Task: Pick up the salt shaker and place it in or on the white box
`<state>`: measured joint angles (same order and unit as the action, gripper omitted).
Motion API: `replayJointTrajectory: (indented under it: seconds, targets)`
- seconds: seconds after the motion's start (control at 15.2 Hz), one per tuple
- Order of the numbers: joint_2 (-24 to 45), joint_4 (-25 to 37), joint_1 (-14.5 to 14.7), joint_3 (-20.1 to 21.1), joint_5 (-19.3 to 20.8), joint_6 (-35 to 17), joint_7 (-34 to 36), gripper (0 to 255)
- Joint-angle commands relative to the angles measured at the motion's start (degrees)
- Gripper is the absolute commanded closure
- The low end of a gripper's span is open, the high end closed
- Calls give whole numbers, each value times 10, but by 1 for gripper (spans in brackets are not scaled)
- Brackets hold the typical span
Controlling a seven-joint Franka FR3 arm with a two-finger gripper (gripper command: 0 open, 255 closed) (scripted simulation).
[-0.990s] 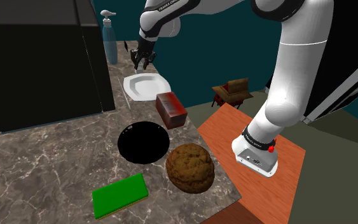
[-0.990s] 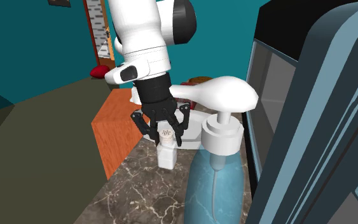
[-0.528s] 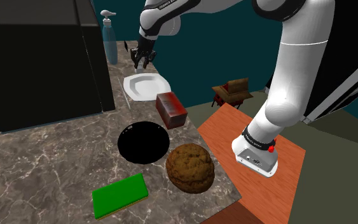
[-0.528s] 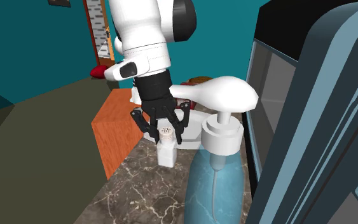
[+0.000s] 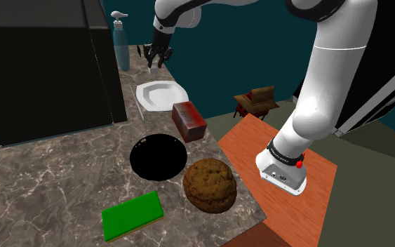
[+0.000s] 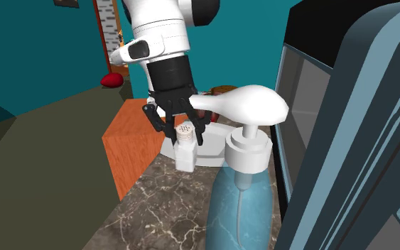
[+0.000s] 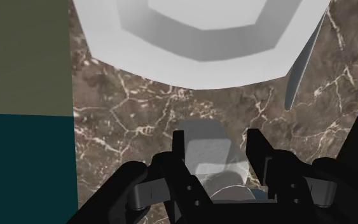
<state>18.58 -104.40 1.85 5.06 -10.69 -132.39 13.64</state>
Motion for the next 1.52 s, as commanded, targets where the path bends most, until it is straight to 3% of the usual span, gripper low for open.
replayJointTrajectory:
  seconds: [0.0,1.19,1.45]
  targets:
    - [-8,4,0,0,1,12,3,255]
    - [-48,87,-1,-3,11,134,24,255]
    - [-135,-28,10,6,5,103,38,255]
